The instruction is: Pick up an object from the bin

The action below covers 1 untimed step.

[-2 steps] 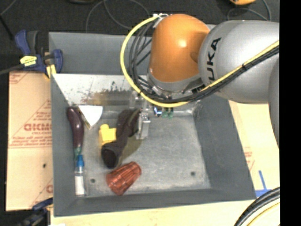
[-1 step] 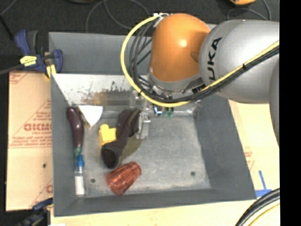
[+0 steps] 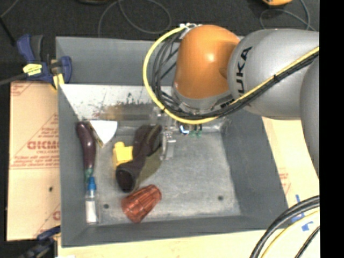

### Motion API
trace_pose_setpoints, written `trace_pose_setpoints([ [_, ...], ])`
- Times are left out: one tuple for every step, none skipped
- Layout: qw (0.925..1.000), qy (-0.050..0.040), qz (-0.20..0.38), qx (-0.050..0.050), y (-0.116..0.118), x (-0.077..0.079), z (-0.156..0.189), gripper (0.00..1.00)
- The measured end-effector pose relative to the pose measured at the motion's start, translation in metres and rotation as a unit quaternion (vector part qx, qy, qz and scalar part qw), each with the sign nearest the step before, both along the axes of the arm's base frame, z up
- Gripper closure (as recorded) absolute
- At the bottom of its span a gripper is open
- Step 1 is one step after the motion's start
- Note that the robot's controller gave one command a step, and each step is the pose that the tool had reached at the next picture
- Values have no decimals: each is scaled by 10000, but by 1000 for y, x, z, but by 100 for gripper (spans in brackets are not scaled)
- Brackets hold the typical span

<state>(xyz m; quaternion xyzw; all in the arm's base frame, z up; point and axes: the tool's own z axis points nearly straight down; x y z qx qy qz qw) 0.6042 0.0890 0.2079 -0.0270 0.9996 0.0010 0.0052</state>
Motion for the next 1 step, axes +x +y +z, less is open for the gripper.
trace_pose_setpoints([
  [9984,55,-571,-2,-22,-6,-39,0],
])
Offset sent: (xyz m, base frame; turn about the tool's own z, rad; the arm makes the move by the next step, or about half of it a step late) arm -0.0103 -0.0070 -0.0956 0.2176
